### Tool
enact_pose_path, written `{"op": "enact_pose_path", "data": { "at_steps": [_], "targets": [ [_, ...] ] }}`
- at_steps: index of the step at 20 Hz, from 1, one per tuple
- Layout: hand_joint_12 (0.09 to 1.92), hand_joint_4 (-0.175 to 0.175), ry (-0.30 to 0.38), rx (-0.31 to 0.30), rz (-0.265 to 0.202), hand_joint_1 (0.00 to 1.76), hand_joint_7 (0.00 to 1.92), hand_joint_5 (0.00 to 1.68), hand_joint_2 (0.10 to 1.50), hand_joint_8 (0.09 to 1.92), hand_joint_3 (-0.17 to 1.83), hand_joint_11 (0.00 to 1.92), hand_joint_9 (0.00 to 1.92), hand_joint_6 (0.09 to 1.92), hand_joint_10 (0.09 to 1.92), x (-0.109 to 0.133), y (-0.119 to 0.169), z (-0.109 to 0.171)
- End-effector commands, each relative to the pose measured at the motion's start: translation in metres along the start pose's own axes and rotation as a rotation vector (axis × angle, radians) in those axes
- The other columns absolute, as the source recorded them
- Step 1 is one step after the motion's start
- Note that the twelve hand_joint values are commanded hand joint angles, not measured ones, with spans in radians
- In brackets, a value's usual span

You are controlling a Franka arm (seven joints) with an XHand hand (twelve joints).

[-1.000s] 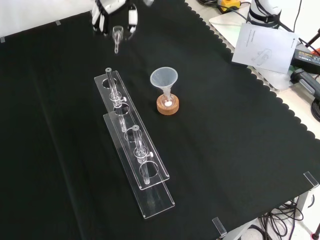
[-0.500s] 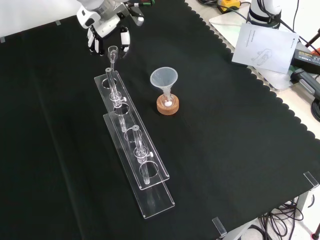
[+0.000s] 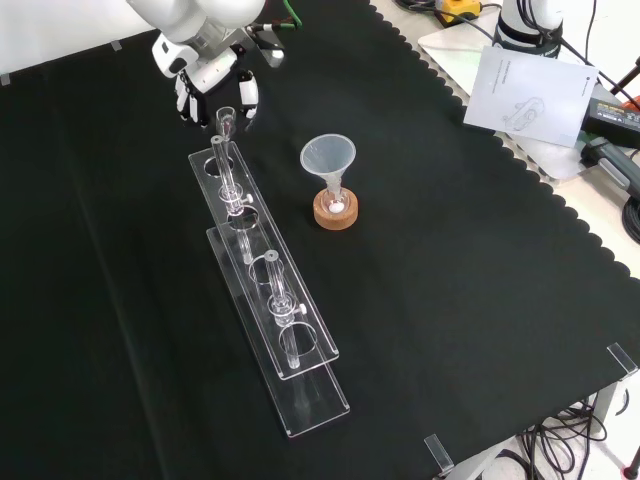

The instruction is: Put the weighing funnel back on the table.

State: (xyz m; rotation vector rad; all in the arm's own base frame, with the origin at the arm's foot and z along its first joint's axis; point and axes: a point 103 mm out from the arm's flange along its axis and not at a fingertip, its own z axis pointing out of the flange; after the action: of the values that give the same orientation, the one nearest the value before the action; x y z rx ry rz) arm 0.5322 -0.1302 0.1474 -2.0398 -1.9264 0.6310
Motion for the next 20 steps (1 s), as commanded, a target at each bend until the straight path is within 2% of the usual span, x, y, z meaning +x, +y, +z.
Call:
{"op": "enact_pose_path", "data": {
  "at_steps": [1, 20],
  "targets": [
    [1.14, 0.175, 0.001, 0.002, -0.009, 1.10, 0.49, 1.19, 0.67, 0.66, 0.70, 0.64, 0.77, 0.84, 0.44, 0.004, 0.009, 0.009],
    [1.14, 0.175, -0.006, 0.031, -0.034, 1.10, 0.49, 1.19, 0.67, 0.66, 0.70, 0.64, 0.77, 0.84, 0.44, 0.023, 0.041, 0.032]
  ]
}}
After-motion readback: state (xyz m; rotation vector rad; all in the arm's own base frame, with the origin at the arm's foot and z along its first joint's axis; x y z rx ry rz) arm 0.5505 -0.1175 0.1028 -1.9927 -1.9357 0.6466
